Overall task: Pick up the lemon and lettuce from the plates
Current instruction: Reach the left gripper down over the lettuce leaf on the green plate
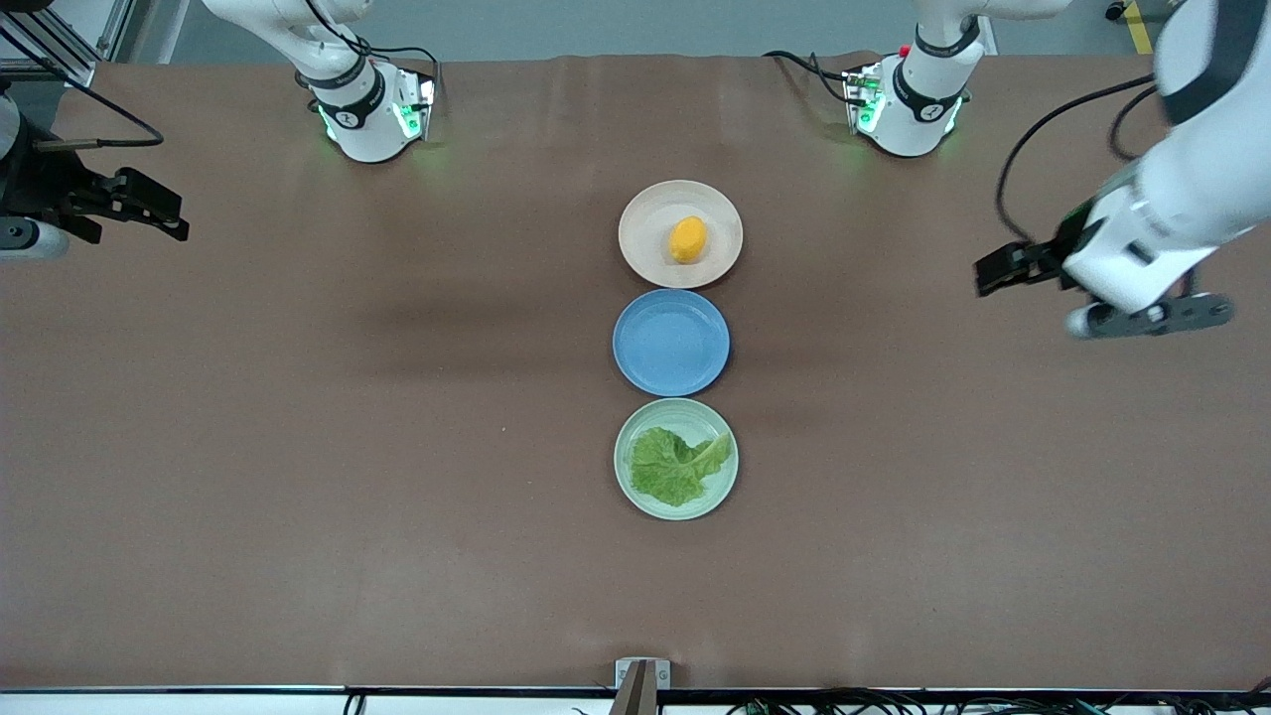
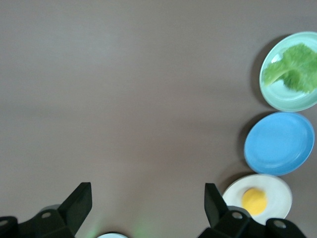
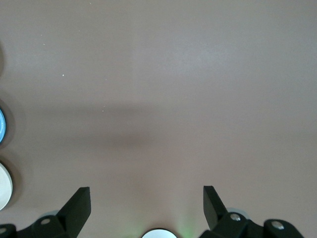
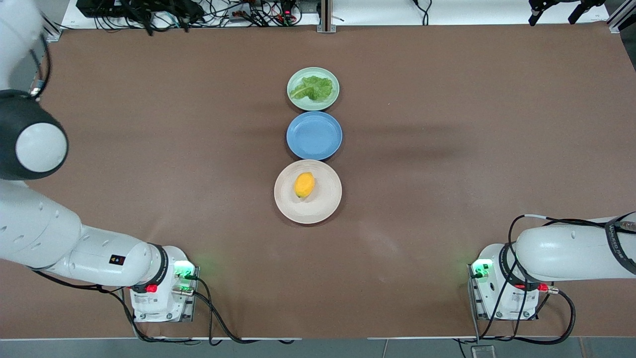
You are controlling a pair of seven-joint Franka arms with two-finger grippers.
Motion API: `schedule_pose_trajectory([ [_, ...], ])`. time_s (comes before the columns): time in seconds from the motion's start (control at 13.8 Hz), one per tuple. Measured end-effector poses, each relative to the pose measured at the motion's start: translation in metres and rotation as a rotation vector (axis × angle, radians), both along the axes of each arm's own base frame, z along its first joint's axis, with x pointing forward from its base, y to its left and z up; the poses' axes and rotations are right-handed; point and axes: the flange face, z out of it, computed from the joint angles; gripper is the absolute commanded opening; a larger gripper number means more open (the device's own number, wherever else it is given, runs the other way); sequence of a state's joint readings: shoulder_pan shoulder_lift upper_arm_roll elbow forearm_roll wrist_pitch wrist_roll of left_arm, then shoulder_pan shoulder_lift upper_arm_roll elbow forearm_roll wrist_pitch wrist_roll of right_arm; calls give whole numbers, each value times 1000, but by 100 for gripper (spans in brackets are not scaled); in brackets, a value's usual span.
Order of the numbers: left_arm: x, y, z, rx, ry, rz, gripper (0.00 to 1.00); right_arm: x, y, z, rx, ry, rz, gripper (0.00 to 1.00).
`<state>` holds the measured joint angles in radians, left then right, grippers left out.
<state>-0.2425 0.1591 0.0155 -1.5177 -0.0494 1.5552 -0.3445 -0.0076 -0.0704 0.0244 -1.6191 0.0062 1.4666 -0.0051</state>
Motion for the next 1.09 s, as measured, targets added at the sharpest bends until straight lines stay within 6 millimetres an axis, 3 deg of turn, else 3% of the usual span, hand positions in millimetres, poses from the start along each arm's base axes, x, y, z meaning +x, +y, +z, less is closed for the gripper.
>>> schedule_pose_trajectory([
  [0.15, 13, -52, -38, 19, 1, 64, 100, 0, 2, 0, 0, 0, 4, 100],
  [0.36, 31, -109, -84, 24, -34, 154, 100, 0, 2, 0, 1, -2, 4, 100],
  [0.73, 55, -185, -157, -55, -184, 442, 100, 4, 3, 3, 7, -38, 3, 100],
  [1.09, 62, -252, -218, -169, -245, 808, 100, 6, 3, 4, 9, -56, 4, 100],
])
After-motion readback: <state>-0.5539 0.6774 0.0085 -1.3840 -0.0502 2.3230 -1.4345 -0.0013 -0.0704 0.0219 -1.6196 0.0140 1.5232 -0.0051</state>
